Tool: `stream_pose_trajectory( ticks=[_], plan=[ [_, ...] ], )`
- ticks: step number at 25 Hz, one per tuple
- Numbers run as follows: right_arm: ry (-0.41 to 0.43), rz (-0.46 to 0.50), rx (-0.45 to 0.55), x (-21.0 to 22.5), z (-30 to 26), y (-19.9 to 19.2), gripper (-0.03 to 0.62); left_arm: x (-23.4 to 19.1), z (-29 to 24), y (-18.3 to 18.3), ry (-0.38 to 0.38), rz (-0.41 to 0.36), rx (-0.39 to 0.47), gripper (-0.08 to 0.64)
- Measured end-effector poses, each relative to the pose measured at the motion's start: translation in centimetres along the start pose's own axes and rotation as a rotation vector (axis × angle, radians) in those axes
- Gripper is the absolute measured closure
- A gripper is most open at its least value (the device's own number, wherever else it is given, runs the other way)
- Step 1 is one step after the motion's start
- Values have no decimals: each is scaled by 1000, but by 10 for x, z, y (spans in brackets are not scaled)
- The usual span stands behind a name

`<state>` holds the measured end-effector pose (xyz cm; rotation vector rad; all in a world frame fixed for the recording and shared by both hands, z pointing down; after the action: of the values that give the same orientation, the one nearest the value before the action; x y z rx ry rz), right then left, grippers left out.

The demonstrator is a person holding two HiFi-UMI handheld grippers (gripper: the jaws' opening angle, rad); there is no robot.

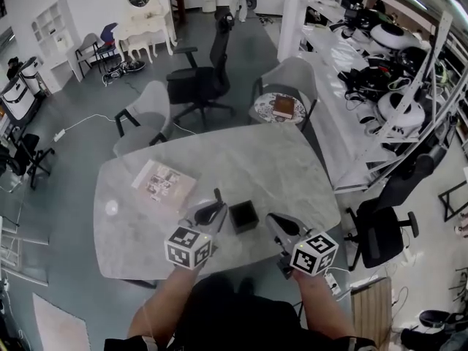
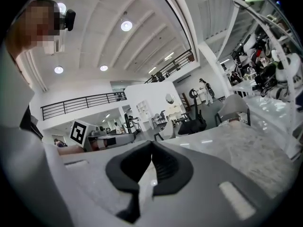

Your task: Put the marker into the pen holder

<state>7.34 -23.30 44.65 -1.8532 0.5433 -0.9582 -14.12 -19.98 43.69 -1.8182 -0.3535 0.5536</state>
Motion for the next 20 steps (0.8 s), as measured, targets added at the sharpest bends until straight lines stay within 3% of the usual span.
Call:
stream_pose_trajectory(
  ticks=[6, 20],
  plan=[
    [-18, -18, -9, 9, -11, -3, 589, -16, -19, -10, -14, 8, -15, 517],
    [-101, -83, -41, 38, -32, -10, 589, -40, -107, -47, -177, 53, -140, 515]
  ],
)
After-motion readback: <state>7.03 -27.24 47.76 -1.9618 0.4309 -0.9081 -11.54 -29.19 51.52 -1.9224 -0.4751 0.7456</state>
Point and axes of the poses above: the fingertips, and each gripper's own axes: z backward along the fingers, x to its right, y out of its top, the point moved 7 cm from there along z, backward along the fingers, and after that the axes turned 9 degrees about -y, right-handed, at the moved point
